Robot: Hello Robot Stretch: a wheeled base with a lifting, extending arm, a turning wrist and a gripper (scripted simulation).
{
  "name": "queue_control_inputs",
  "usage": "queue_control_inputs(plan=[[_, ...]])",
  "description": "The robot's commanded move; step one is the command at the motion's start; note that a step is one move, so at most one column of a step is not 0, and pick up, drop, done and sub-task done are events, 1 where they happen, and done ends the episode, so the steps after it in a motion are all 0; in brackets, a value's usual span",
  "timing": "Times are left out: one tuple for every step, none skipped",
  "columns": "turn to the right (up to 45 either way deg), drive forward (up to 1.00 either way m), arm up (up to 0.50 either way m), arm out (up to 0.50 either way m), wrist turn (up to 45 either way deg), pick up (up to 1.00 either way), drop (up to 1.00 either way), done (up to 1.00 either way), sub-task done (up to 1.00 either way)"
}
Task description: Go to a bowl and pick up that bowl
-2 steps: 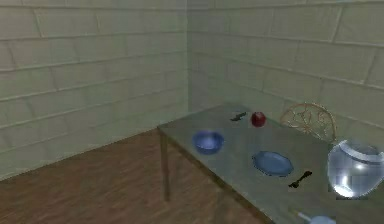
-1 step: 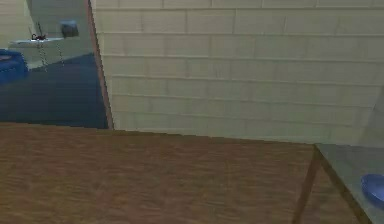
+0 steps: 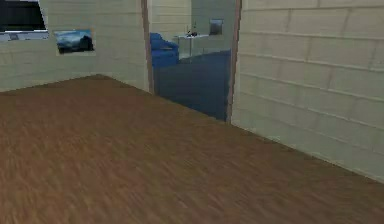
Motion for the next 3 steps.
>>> queue_control_inputs(plan=[[45.0, 0.00, 0.00, 0.00, 0.0, 0.00, 0.00, 0.00, 0.00], [12.0, 0.00, 0.00, 0.00, 0.0, 0.00, 0.00, 0.00, 0.00], [0.0, 1.00, 0.00, 0.00, 0.0, 0.00, 0.00, 0.00, 0.00]])
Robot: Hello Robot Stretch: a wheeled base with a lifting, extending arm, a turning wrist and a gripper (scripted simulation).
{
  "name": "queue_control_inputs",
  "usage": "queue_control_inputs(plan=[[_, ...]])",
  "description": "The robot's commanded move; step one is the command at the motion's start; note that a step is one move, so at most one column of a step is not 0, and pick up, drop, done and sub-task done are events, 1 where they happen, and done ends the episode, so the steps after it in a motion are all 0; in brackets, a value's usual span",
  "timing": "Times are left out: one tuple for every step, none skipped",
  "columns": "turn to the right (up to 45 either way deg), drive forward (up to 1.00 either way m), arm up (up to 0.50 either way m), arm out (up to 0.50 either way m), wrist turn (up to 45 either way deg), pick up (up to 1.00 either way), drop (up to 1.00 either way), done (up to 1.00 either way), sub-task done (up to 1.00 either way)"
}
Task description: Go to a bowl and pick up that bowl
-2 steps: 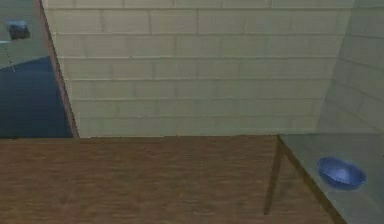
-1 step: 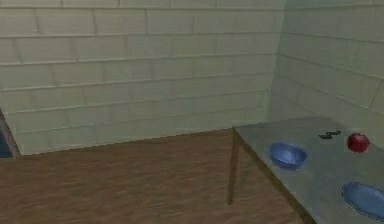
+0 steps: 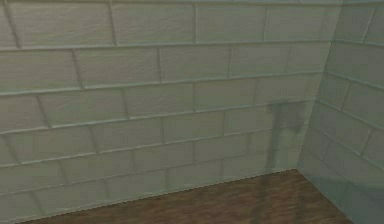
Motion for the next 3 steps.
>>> queue_control_inputs(plan=[[6.0, 0.00, 0.00, 0.00, 0.0, 0.00, 0.00, 0.00, 0.00], [0.0, 0.10, 0.00, 0.00, 0.0, 0.00, 0.00, 0.00, 0.00], [0.0, 0.00, 0.50, 0.00, 0.0, 0.00, 0.00, 0.00, 0.00]])
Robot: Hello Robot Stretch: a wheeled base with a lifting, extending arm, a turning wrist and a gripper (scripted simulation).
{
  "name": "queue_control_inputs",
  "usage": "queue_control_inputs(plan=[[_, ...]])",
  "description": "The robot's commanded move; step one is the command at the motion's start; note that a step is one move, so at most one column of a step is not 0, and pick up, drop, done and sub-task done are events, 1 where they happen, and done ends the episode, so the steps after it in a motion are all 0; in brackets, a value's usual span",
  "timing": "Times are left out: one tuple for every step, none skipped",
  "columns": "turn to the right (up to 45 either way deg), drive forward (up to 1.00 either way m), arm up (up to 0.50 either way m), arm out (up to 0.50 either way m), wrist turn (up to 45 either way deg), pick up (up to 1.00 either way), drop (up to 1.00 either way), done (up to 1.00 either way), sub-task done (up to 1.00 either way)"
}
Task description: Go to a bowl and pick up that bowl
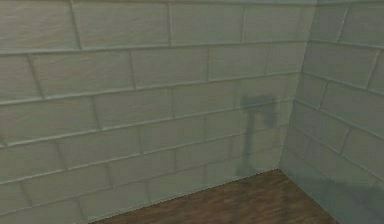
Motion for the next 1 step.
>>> queue_control_inputs(plan=[[0.0, 0.00, 0.38, 0.00, 0.0, 0.00, 0.00, 0.00, 0.00]])
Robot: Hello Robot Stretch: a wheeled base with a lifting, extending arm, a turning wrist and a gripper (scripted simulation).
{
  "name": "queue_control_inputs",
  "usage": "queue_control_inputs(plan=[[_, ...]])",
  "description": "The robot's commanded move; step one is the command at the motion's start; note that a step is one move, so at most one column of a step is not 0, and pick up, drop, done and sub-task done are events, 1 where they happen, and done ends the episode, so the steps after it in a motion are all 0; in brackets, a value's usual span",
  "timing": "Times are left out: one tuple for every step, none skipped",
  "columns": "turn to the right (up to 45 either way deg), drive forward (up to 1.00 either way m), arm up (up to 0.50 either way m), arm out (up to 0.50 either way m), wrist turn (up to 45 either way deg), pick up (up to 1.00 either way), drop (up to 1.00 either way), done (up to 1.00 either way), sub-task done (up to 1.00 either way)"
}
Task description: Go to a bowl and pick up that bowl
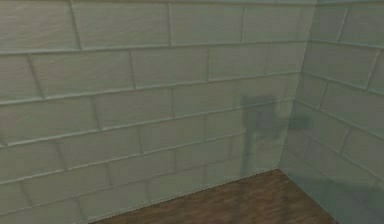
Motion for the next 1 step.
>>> queue_control_inputs(plan=[[0.0, 0.00, 0.00, 0.10, 0.0, 0.00, 0.00, 0.00, 0.00]])
